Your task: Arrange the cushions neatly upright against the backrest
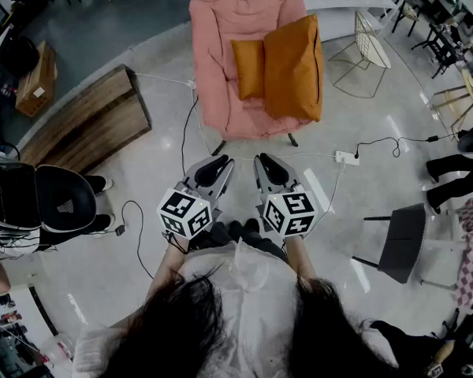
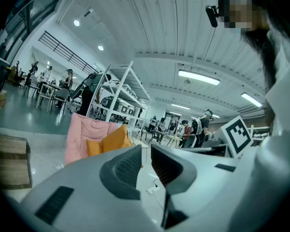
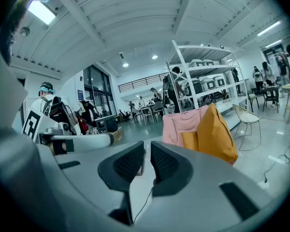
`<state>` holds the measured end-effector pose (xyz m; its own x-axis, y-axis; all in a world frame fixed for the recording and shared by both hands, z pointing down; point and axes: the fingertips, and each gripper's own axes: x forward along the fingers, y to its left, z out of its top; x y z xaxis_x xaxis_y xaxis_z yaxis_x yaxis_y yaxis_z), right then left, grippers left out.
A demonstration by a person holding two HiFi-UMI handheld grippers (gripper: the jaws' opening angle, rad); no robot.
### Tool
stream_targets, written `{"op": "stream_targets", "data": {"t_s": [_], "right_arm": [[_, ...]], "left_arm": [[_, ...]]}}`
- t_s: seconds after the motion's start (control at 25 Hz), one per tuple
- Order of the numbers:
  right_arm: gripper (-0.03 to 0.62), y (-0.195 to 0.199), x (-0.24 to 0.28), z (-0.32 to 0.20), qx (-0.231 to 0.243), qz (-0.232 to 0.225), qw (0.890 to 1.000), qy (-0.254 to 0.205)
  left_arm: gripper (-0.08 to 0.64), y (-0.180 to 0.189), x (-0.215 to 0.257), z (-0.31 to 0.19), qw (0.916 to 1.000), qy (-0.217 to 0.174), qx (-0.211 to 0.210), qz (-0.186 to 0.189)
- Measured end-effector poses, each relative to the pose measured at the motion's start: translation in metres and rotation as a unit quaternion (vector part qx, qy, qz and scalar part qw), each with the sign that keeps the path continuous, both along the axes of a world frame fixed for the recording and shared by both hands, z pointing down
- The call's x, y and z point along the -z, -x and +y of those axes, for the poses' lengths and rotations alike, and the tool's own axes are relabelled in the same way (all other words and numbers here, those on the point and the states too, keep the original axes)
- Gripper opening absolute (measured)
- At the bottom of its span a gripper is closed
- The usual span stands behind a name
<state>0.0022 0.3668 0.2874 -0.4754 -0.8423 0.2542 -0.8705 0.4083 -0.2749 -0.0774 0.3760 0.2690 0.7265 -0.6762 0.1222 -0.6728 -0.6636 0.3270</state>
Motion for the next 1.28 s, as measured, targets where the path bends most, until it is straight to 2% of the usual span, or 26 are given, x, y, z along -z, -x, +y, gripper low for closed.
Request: {"op": "stream_targets", "data": {"t_s": [0.52,0.96,1.12,1.2,1.28], "right_arm": [[0.06,-0.037,-0.002,-0.016,0.001,-0.013,1.0,0.002],[0.06,-0.069,-0.016,-0.035,0.039,-0.012,0.999,0.004],[0.06,-0.071,-0.017,-0.036,0.048,-0.021,0.999,0.008],[0.06,-0.071,-0.021,-0.044,0.05,-0.024,0.998,0.013],[0.06,-0.07,-0.025,-0.051,0.05,-0.026,0.998,0.019]], "left_arm": [[0.071,-0.032,-0.001,-0.02,1.0,0.005,0.008,-0.002],[0.071,-0.056,-0.004,-0.035,0.9987,-0.005,0.049,-0.011],[0.069,-0.051,0.004,-0.039,0.9966,-0.003,0.081,0.018],[0.071,-0.05,0.004,-0.049,0.996,0.005,0.082,0.036],[0.071,-0.048,0.001,-0.059,0.9962,0.008,0.08,0.034]]}}
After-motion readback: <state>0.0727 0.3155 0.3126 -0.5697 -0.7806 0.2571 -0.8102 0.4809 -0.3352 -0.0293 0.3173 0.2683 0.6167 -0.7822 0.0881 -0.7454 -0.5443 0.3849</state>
